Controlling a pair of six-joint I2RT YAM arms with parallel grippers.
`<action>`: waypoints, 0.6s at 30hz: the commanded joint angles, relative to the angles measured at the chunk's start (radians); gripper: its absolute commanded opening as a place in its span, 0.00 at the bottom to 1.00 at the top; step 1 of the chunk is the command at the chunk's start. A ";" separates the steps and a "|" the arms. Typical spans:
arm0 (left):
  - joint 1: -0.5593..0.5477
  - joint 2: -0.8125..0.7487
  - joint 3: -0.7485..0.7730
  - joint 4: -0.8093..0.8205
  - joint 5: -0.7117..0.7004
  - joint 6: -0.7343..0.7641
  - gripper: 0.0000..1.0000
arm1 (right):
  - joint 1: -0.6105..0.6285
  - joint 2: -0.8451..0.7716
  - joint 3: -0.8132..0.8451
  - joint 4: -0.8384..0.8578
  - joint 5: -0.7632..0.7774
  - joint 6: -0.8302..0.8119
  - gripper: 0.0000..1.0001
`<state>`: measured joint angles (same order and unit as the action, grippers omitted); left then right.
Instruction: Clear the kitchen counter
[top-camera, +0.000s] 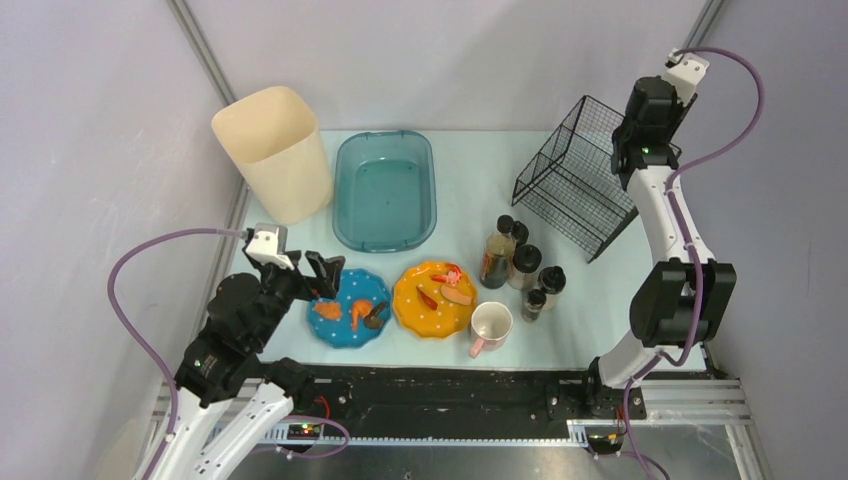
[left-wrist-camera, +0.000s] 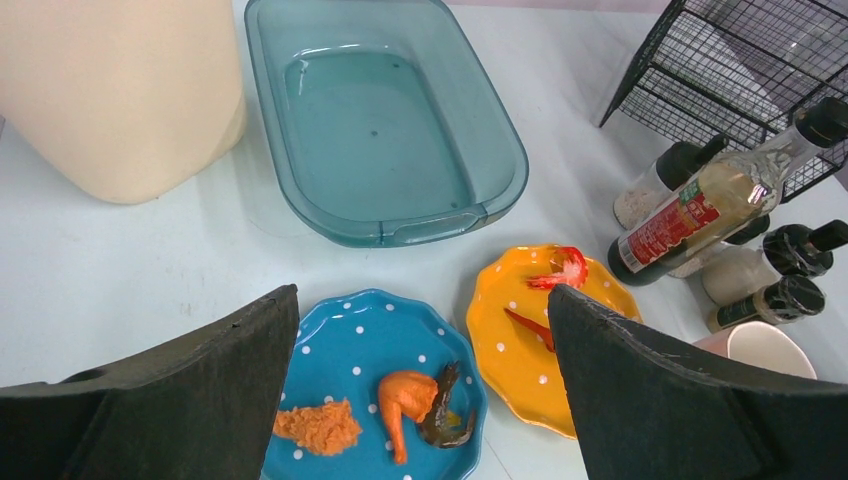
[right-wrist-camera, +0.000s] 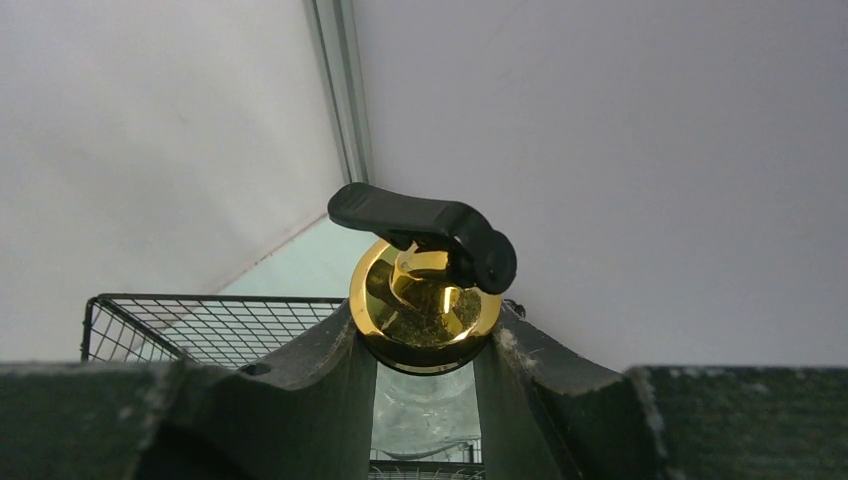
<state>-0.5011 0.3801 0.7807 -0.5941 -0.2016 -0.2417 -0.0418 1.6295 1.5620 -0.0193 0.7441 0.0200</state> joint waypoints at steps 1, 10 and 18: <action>0.012 0.013 -0.004 0.015 0.023 0.020 0.98 | -0.013 0.008 0.070 0.030 0.001 0.068 0.00; 0.022 0.016 -0.004 0.015 0.035 0.021 0.98 | -0.032 0.045 0.049 -0.056 0.000 0.136 0.00; 0.024 0.016 -0.004 0.014 0.034 0.021 0.98 | -0.035 0.062 0.021 -0.098 0.005 0.178 0.01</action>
<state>-0.4850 0.3862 0.7807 -0.5941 -0.1772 -0.2420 -0.0772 1.6981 1.5620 -0.1368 0.7338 0.1551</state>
